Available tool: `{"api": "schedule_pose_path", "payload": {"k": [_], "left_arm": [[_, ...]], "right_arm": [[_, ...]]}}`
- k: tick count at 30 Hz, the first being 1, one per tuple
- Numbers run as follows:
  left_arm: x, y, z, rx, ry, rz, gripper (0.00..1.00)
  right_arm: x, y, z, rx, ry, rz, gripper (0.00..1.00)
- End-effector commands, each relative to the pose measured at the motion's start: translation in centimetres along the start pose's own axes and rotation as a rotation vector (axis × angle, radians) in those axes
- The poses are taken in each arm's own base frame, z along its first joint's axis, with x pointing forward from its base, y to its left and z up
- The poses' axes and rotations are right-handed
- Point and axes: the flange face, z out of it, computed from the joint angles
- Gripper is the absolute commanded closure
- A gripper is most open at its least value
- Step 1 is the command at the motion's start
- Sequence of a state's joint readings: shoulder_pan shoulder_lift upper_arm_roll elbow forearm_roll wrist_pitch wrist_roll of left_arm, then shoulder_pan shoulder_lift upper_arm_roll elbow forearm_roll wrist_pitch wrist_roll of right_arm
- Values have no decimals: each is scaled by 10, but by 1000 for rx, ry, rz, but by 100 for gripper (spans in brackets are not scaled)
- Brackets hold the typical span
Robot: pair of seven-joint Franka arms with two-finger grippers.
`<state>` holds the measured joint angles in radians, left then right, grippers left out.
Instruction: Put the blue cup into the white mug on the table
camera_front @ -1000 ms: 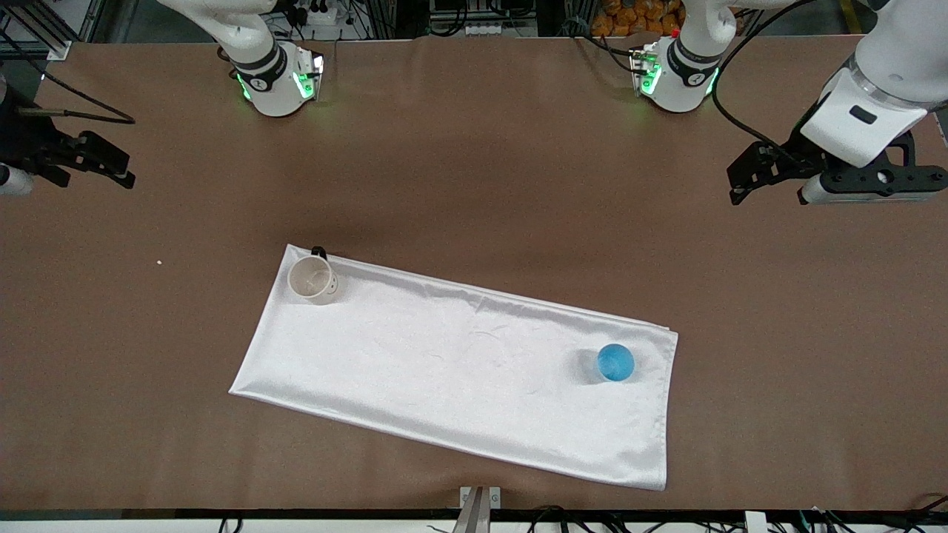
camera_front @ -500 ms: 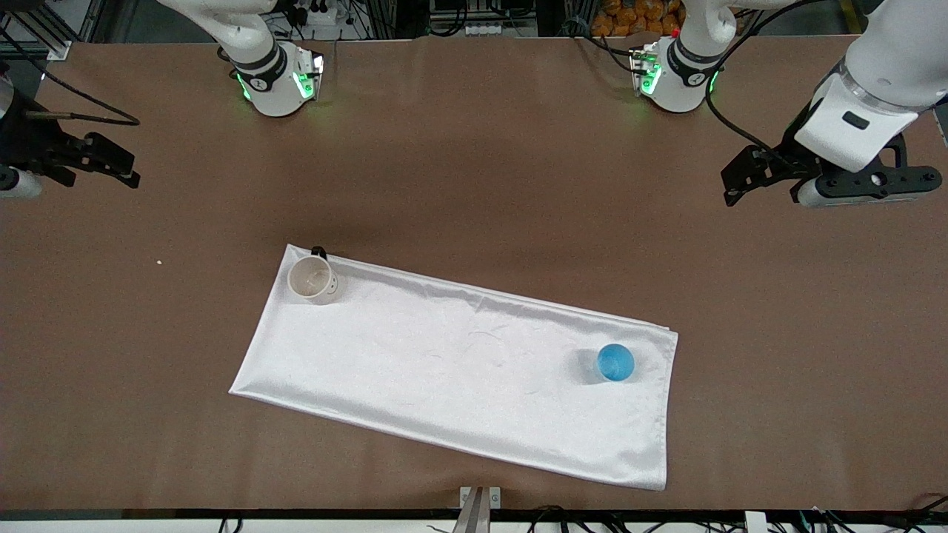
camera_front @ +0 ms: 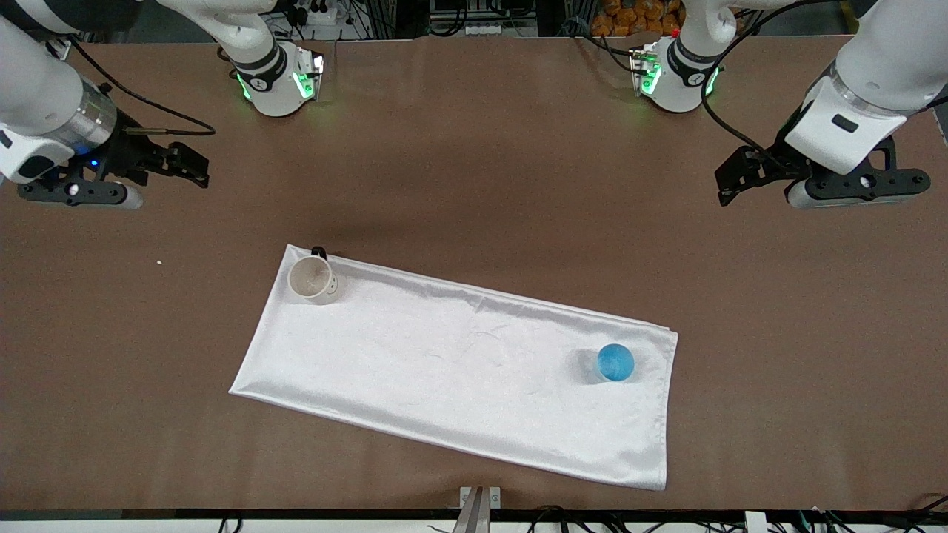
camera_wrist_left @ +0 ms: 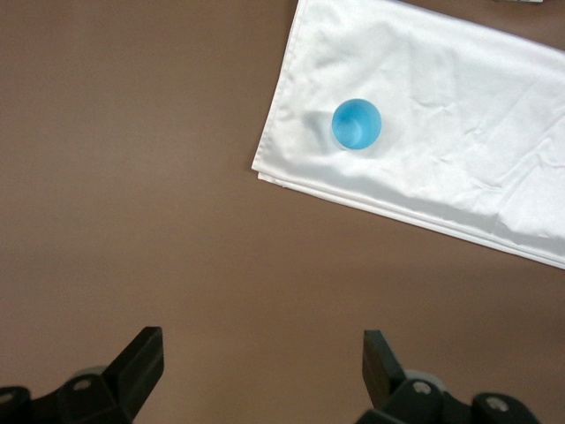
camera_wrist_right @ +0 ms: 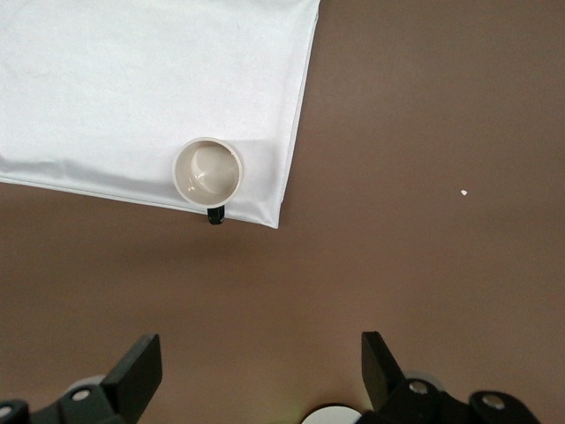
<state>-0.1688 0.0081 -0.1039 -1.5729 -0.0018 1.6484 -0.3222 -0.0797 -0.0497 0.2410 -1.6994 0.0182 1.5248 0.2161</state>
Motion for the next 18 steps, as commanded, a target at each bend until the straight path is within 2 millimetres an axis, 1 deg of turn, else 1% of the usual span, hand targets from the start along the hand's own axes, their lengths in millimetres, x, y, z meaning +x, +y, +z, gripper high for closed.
{"api": "schedule_pose_path", "payload": {"k": [1, 6, 9, 11, 13, 16, 18], "left_arm": [[1, 10, 10, 0, -28, 6, 0], [2, 15, 12, -1, -21, 15, 0], [2, 26, 18, -1, -29, 33, 0], [4, 28, 21, 0, -29, 37, 0], [5, 31, 25, 0, -29, 43, 0], [8, 44, 30, -4, -29, 62, 0], [12, 49, 34, -6, -32, 86, 0]], "right_arm": [[3, -1, 15, -1, -13, 30, 0], [4, -4, 37, -7, -31, 63, 0], [2, -15, 43, -12, -36, 61, 0], [2, -16, 49, -13, -38, 63, 0], [3, -17, 58, -15, -40, 71, 0], [2, -20, 73, -20, -53, 69, 0], [2, -24, 84, -22, -54, 72, 0]]}}
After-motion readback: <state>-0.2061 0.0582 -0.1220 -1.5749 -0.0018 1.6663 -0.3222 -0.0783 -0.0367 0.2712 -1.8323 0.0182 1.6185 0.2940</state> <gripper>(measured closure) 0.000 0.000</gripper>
